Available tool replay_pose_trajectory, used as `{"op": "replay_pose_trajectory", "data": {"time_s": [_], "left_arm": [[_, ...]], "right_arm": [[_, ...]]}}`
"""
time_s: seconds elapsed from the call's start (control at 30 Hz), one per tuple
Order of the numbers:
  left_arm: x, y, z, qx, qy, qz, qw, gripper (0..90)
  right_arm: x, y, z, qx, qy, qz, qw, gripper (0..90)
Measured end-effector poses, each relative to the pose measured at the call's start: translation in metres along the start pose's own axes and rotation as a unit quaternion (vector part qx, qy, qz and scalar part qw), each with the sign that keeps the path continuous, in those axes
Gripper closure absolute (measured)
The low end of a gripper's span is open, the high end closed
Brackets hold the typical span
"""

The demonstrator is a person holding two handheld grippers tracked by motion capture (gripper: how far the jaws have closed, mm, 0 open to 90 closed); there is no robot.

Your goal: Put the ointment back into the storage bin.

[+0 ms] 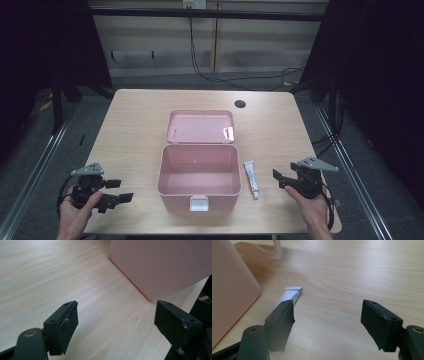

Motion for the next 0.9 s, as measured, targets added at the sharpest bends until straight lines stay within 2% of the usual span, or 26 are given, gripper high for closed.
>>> {"op": "replay_pose_trajectory", "data": {"time_s": [0.07,0.17,0.27,0.33,0.47,0.53,0.63,0.7,0.77,0.87,0.9], "left_arm": [[0.000,0.000,0.000,-0.001,0.000,0.001,1.0000,19.1],[-0.001,0.000,0.000,0.000,-0.002,0.000,1.0000,19.1],[0.000,0.000,0.000,-0.001,-0.003,-0.004,1.0000,19.1],[0.002,-0.002,0.000,-0.006,-0.007,-0.004,1.0000,19.1],[0.003,-0.002,0.000,-0.006,-0.008,-0.003,0.9999,19.1],[0.002,-0.002,0.000,-0.005,-0.007,-0.003,1.0000,19.1],[0.002,-0.003,0.000,-0.003,-0.004,-0.003,1.0000,19.1],[0.002,-0.003,0.001,-0.005,-0.006,-0.003,1.0000,19.1],[0.002,-0.003,0.001,-0.005,-0.006,-0.004,1.0000,19.1],[0.002,-0.002,0.001,-0.003,-0.004,-0.004,1.0000,19.1],[0.002,-0.002,0.001,-0.003,-0.005,-0.003,1.0000,19.1]], "right_arm": [[0.000,-0.001,0.000,0.005,0.005,-0.017,0.9998,25.8],[-0.001,-0.003,-0.002,0.008,0.009,-0.022,0.9997,26.2],[-0.003,-0.009,-0.006,0.004,0.014,-0.039,0.9991,35.2],[-0.003,-0.010,-0.007,0.013,0.014,-0.054,0.9984,34.4],[-0.003,-0.010,-0.009,0.023,0.015,-0.054,0.9982,37.0],[-0.001,-0.012,-0.011,0.034,0.004,-0.049,0.9982,41.9],[0.000,-0.013,-0.012,0.035,0.017,-0.043,0.9983,40.4],[0.000,-0.012,-0.013,0.048,0.022,-0.057,0.9969,44.6],[0.001,-0.012,-0.014,0.067,0.030,-0.064,0.9953,44.6],[0.005,-0.009,-0.016,0.089,0.046,-0.086,0.9912,44.7],[0.006,-0.008,-0.017,0.092,0.041,-0.084,0.9913,45.7]]}}
Point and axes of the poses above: each handheld gripper's, and its own axes: y roughly forward along the jaws, z roughly out of its underside, x roughly to its left, the point moved 3 cm from there along y, roughly forward along the jaws, and after that the axes turned 11 degrees about -y, right-handed, at the moved point
